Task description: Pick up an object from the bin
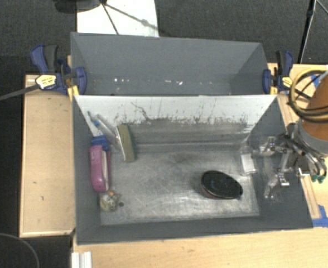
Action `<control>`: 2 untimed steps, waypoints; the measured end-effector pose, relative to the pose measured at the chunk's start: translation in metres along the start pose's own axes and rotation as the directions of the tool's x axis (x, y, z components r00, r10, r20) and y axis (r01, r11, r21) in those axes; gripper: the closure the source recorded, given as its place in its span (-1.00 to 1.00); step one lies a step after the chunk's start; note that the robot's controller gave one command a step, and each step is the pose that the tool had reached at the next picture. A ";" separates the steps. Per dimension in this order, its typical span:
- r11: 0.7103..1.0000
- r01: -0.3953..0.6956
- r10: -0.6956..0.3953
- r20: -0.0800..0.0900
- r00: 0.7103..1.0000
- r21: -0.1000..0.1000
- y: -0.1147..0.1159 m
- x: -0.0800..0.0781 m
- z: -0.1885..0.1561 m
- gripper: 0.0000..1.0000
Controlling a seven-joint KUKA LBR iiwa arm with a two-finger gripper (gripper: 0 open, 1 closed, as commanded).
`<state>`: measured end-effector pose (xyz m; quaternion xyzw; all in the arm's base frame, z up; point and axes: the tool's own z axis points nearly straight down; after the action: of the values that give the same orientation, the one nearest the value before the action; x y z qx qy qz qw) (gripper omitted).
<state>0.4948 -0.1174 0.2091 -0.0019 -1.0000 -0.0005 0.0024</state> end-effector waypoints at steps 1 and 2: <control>0.995 -0.102 0.102 0.010 0.995 -0.001 0.044 -0.019 0.138 -1.00; 0.995 -0.098 0.098 0.021 0.995 0.002 0.042 -0.022 0.134 1.00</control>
Offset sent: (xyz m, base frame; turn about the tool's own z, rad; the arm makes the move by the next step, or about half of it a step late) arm 0.0169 0.0426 -0.1373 0.1024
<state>0.5161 -0.0757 0.0755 -0.0509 -0.9987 0.0009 -0.0078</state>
